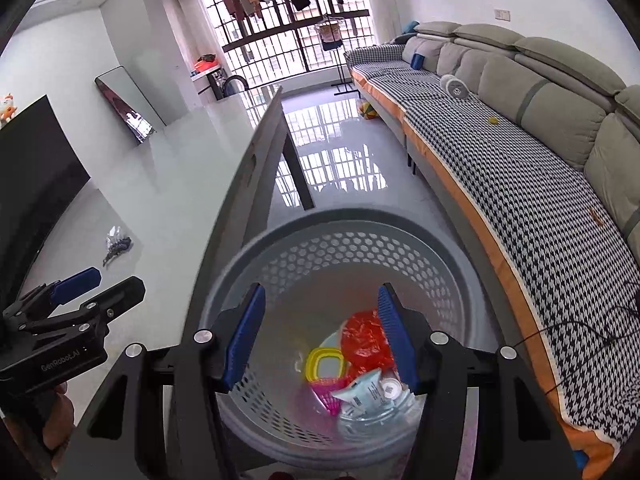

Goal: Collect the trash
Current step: 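Move both tools back over the table toward the paper and toy lizard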

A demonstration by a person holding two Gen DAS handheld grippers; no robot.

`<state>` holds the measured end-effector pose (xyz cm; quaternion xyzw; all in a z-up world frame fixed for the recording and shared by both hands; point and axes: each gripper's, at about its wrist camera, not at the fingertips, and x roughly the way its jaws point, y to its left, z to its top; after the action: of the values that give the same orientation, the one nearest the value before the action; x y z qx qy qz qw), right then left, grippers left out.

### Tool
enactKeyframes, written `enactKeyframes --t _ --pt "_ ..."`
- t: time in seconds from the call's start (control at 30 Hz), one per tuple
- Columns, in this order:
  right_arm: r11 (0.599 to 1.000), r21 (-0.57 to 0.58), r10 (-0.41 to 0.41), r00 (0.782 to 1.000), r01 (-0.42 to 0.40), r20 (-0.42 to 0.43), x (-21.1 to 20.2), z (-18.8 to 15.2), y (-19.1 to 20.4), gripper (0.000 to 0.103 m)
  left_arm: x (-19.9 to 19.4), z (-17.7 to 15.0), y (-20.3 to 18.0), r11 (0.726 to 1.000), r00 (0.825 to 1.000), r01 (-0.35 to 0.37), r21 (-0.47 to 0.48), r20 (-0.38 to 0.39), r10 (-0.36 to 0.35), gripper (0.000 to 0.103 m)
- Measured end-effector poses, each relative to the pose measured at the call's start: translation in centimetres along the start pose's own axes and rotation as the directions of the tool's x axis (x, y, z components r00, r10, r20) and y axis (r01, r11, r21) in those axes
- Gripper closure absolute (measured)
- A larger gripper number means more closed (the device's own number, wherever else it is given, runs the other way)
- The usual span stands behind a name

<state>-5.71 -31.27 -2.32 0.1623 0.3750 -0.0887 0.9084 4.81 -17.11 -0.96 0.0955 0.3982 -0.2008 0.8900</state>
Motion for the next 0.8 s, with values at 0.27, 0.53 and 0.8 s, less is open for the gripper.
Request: enactKeyframes --t 0.27,0.53,0.8 --pt "0.996 -0.073 0.055 0.998 -0.055 -0.008 1.7 1.4 5.6 0.047 -1.9 0.2 6.8 0.993 0.994 -0.094 -0.078 0.046 0.098 0.016" --pt "0.971 -0.192 0.137 0.989 -0.145 -0.054 4.7 2.8 14.0 0.047 -2.9 -0.7 15.0 0.967 0.981 -0.178 -0.183 0.045 0.19 0.014" --pt "0.933 -0.286 0.188 0.974 -0.217 -0.127 8.0 3.3 21.2 0.043 -2.6 -2.3 21.2 0.937 0.967 -0.245 -0.25 0.01 0.256 0.011"
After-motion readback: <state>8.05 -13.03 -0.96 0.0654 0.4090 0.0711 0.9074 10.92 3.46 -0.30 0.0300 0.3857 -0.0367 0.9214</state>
